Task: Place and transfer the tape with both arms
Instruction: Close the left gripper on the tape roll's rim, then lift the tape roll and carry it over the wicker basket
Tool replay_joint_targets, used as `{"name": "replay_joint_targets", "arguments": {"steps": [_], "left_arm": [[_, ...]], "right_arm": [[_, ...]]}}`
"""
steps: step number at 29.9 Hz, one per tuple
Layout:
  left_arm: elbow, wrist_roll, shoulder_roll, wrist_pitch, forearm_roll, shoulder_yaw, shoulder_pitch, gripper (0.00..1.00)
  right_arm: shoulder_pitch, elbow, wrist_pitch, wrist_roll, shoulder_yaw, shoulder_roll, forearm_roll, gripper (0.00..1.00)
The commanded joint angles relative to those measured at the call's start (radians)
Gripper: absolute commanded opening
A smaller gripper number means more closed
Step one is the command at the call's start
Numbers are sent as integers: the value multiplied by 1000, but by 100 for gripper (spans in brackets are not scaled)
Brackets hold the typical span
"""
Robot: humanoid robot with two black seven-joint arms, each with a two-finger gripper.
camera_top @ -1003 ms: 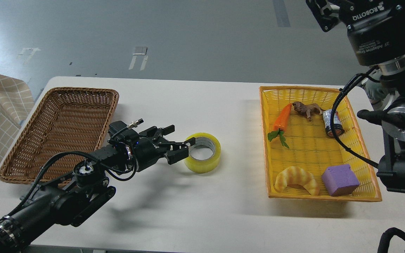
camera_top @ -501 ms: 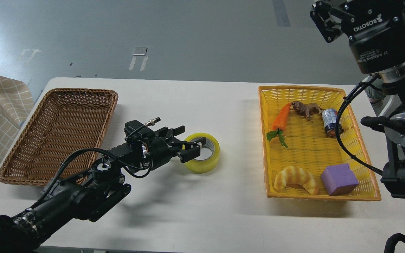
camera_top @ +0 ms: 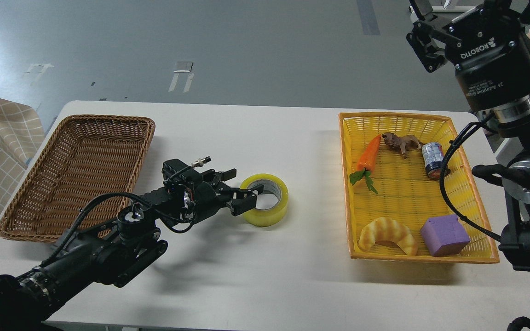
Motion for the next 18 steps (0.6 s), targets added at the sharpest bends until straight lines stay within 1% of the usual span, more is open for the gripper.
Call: {"name": "replay_joint_targets", "arguments": {"steps": [1, 2, 3, 6, 8, 12, 18], "left_arm": [[-1, -9, 2, 3, 0, 17, 1, 41], [-3, -11, 5, 5, 0, 39, -1, 36], [-3, -11, 5, 5, 0, 39, -1, 36], [-3, -11, 5, 34, 0, 64, -2, 30], [-3, -13, 5, 40, 0, 65, -2, 18], [2, -10, 5, 40, 0, 65, -11, 6], [2, -10, 7, 38, 0, 65, -25, 5]], "right_arm": [[-22, 0, 0, 0, 0, -4, -1, 100], [-29, 0, 0, 0, 0, -4, -1, 100], [-29, 0, 0, 0, 0, -4, -1, 100], [-48, 2, 0, -2, 0, -4, -1, 100], [-51, 1, 0, 0, 0, -4, -1, 100], [-58, 0, 0, 0, 5, -4, -2, 100], [-75, 0, -3, 2, 17, -3, -1, 100]]}}
